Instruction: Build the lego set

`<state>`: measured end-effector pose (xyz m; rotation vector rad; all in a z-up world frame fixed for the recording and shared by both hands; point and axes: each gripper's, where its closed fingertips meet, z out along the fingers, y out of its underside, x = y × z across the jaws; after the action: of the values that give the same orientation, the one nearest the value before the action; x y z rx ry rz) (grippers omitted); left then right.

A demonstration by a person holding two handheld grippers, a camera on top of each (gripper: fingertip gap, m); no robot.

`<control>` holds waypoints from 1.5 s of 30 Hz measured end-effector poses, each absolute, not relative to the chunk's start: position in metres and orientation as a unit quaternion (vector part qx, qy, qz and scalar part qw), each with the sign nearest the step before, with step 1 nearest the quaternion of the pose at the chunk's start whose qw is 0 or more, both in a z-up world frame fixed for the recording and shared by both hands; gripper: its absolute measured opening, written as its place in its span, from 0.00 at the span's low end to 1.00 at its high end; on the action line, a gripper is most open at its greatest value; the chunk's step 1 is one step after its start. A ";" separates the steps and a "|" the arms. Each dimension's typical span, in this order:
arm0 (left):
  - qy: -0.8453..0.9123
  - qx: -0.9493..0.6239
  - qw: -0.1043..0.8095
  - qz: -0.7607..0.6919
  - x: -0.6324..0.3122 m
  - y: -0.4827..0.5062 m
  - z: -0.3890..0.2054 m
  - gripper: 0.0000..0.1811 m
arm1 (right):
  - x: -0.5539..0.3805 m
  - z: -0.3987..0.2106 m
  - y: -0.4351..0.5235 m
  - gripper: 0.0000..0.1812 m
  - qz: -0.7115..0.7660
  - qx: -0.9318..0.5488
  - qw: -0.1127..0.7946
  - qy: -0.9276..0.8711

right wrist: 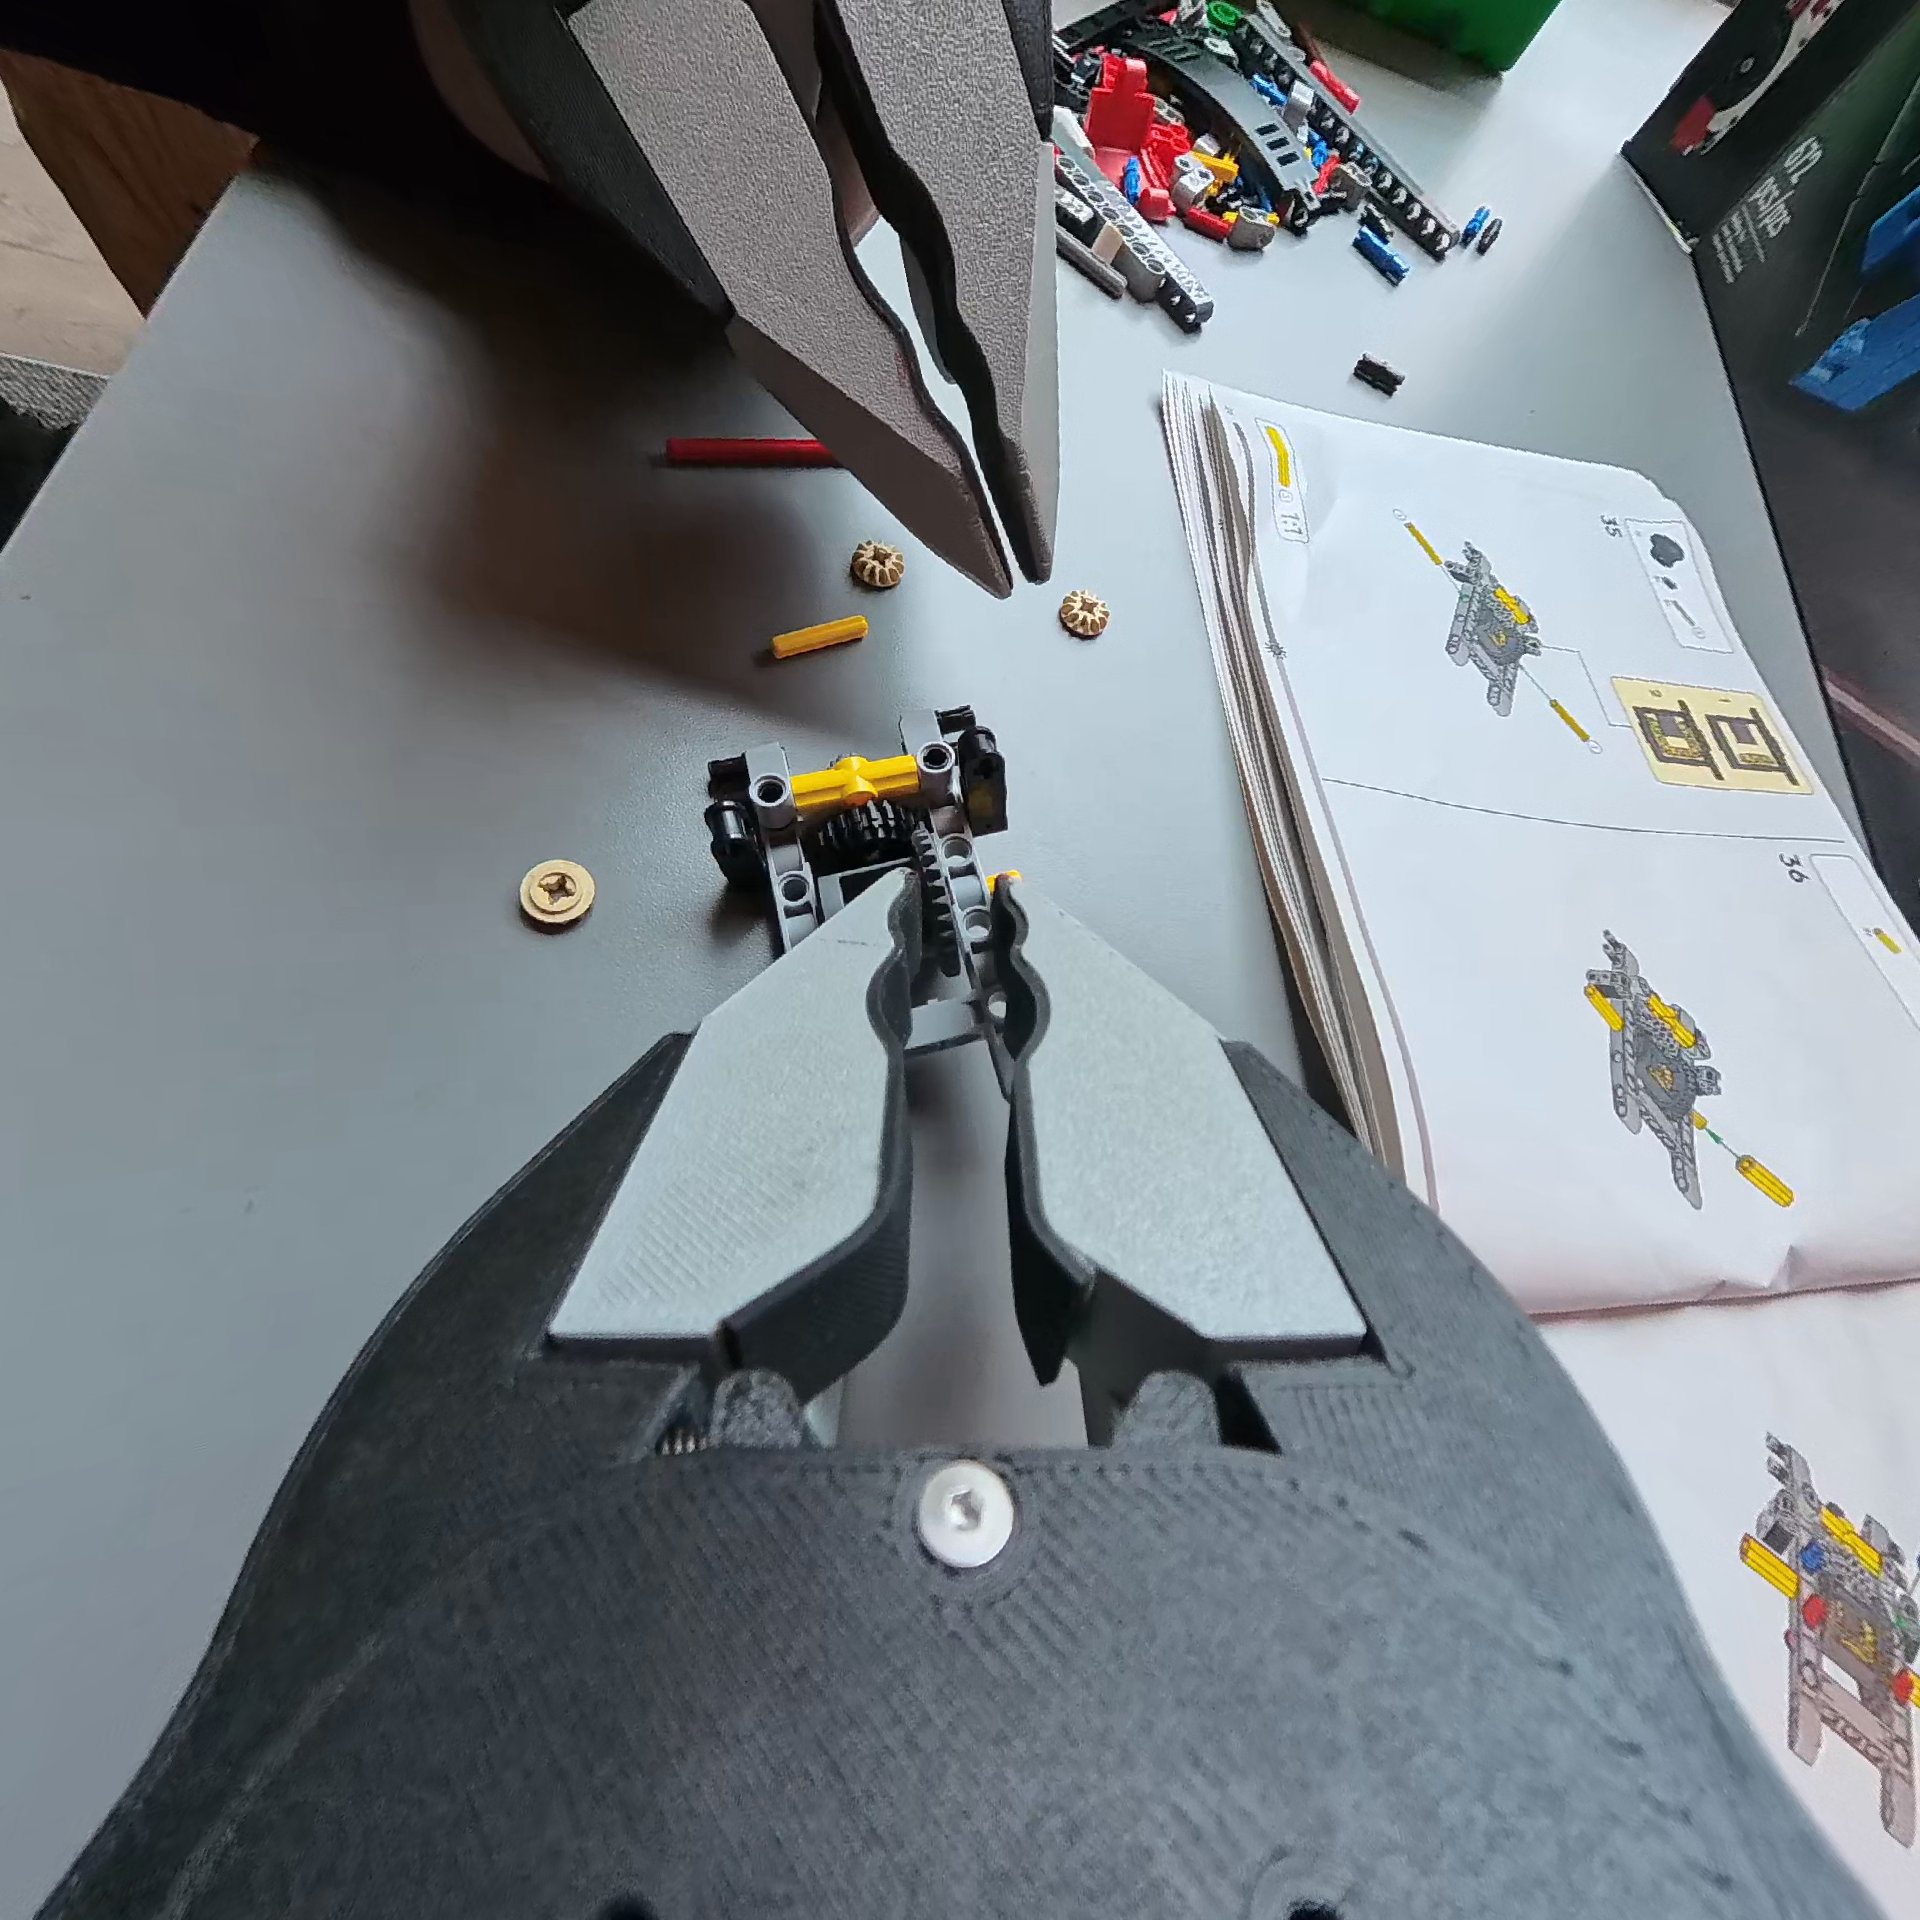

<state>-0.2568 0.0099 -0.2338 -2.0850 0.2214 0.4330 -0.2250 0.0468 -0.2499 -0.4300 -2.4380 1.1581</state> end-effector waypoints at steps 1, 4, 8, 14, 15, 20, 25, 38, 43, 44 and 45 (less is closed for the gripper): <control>0.092 -0.855 0.478 0.177 -0.257 0.010 -0.234 0.00 | -0.225 -0.250 0.047 0.05 0.415 -0.154 0.202 -0.873; 0.096 -0.857 0.473 0.180 -0.256 0.010 -0.236 0.00 | -0.225 -0.250 0.047 0.05 0.416 -0.154 0.202 -0.873; 0.101 -0.859 0.466 0.185 -0.255 0.011 -0.239 0.00 | -0.225 -0.250 0.047 0.05 0.416 -0.155 0.200 -0.873; 0.102 -0.861 0.462 0.187 -0.256 0.011 -0.240 0.00 | -0.225 -0.250 0.047 0.05 0.415 -0.152 0.204 -0.874; 0.102 -0.861 0.461 0.188 -0.256 0.011 -0.240 0.00 | -0.225 -0.250 0.047 0.05 0.415 -0.151 0.205 -0.874; 0.103 -0.863 0.456 0.192 -0.256 0.011 -0.242 0.00 | -0.225 -0.250 0.047 0.05 0.414 -0.150 0.207 -0.874; 0.104 -0.864 0.452 0.194 -0.257 0.012 -0.243 0.00 | -0.225 -0.250 0.047 0.05 0.416 -0.152 0.203 -0.873; 0.103 -0.868 0.445 0.193 -0.258 0.012 -0.245 0.01 | -0.225 -0.249 0.046 0.05 0.414 -0.147 0.212 -0.873; 0.071 -0.867 0.459 0.182 -0.275 -0.008 -0.228 0.00 | -0.225 -0.249 0.046 0.05 0.412 -0.142 0.218 -0.873; 0.061 -0.877 0.452 0.154 -0.277 -0.014 -0.228 0.00 | -0.225 -0.249 0.046 0.05 0.412 -0.143 0.217 -0.873; 0.044 -0.888 0.441 0.122 -0.280 -0.020 -0.228 0.00 | -0.225 -0.249 0.046 0.05 0.412 -0.143 0.216 -0.873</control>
<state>-0.2796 -0.0197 -0.2280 -2.2039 0.1084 0.3038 -0.2250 0.0457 -0.2494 -0.3967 -2.4207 1.1427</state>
